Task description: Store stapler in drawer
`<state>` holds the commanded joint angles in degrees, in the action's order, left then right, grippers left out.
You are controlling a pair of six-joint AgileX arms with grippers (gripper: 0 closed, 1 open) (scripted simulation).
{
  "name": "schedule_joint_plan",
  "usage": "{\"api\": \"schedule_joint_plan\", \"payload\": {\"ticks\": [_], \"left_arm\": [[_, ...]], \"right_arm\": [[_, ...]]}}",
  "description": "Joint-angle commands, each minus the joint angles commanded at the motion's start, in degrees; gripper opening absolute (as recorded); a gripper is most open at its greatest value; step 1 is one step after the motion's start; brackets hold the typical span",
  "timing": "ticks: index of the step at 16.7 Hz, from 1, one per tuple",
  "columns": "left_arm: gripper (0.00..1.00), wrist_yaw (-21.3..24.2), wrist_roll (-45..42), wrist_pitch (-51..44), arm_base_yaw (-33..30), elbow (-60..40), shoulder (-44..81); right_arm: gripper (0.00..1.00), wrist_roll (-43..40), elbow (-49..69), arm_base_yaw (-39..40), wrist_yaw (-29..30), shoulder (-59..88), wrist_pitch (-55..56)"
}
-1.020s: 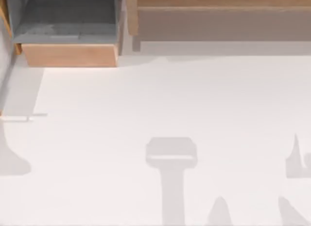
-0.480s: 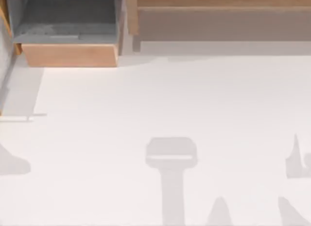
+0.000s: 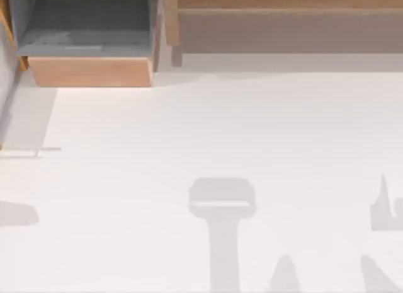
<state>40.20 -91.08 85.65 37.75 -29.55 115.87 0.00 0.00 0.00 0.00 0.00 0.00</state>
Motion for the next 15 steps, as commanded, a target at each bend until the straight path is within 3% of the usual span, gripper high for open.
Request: {"api": "schedule_joint_plan", "payload": {"ticks": [8,15], "left_arm": [[0.00,-0.12,0.23,-0.67,0.00,-0.13,0.71],[0.00,-6.06,0.44,-6.69,-5.95,-11.19,5.18]], "right_arm": [[1.00,0.00,0.00,0.00,0.00,0.00,0.00],[1.00,0.00,0.00,0.00,0.00,0.00,0.00]]}}
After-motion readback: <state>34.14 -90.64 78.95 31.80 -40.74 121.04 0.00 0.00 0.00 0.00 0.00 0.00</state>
